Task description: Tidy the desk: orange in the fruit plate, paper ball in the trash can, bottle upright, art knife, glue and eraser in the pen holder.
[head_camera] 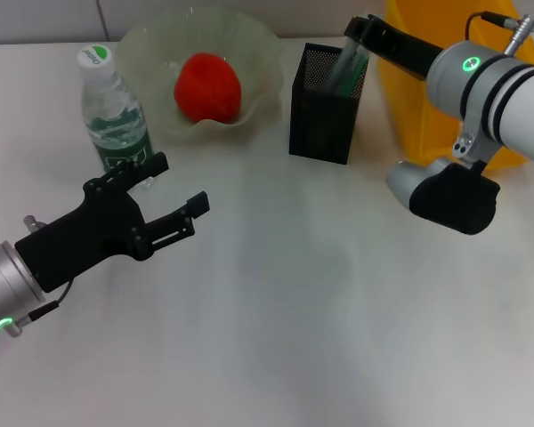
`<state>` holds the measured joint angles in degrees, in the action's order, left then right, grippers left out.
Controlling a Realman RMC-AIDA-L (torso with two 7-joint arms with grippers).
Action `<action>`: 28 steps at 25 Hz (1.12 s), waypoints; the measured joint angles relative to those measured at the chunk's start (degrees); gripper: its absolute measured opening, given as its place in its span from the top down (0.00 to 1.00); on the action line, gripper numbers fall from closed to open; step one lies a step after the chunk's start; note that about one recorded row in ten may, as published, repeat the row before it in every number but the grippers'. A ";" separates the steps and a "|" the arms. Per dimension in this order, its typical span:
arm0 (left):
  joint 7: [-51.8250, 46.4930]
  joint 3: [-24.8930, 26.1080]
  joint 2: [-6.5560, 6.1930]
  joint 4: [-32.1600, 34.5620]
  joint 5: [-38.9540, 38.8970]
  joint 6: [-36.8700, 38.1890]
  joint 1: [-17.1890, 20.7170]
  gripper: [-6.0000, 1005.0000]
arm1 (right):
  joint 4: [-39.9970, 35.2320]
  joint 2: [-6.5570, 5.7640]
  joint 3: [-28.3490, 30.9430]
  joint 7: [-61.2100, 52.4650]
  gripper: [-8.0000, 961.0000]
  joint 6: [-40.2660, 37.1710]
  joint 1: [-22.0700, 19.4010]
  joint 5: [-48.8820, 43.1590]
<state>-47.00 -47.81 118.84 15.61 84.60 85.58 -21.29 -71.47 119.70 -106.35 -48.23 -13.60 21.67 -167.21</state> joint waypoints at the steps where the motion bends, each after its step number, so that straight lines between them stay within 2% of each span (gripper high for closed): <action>1: 0.09 0.00 0.02 -0.08 -0.06 0.08 0.00 0.14 | 0.00 0.00 0.00 0.00 0.69 0.00 0.00 0.00; 4: 0.24 0.00 0.08 -0.42 -0.34 0.31 0.01 0.14 | 0.93 0.00 -0.22 0.95 0.69 1.74 -0.32 0.02; 9: 0.34 0.00 0.08 -0.58 -0.40 0.38 0.02 0.14 | 1.61 0.06 -0.64 0.58 0.48 6.80 -1.05 0.39; 14: 0.19 0.00 0.08 -1.33 -0.62 0.51 -0.11 0.14 | -0.12 0.18 -0.90 -0.14 0.36 13.95 -3.04 4.41; 21: -1.09 -0.03 -0.06 -2.06 -0.86 1.96 -0.18 0.14 | -2.92 0.17 -0.84 -2.76 0.36 24.36 -3.63 18.65; 24: -1.11 -0.03 -0.12 -2.22 -1.18 2.89 -0.14 0.14 | -5.49 0.21 -1.37 -4.43 0.36 28.68 -4.02 27.39; 25: -1.11 -0.02 -0.18 -2.21 -1.29 3.29 -0.07 0.14 | -6.75 0.21 -2.04 -5.42 0.36 31.24 -4.12 34.05; 26: -1.12 -0.02 -0.23 -2.16 -1.32 3.64 0.02 0.14 | -6.75 0.21 -2.04 -5.42 0.36 31.24 -4.12 34.05; 28: -1.13 -0.08 -0.29 -1.96 -1.36 4.07 0.15 0.14 | -7.92 0.21 -2.96 -7.82 0.36 34.59 -3.94 41.43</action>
<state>-48.12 -47.90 118.55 13.65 83.23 89.65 -21.14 -79.39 119.91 -109.30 -56.05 20.99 17.73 -125.78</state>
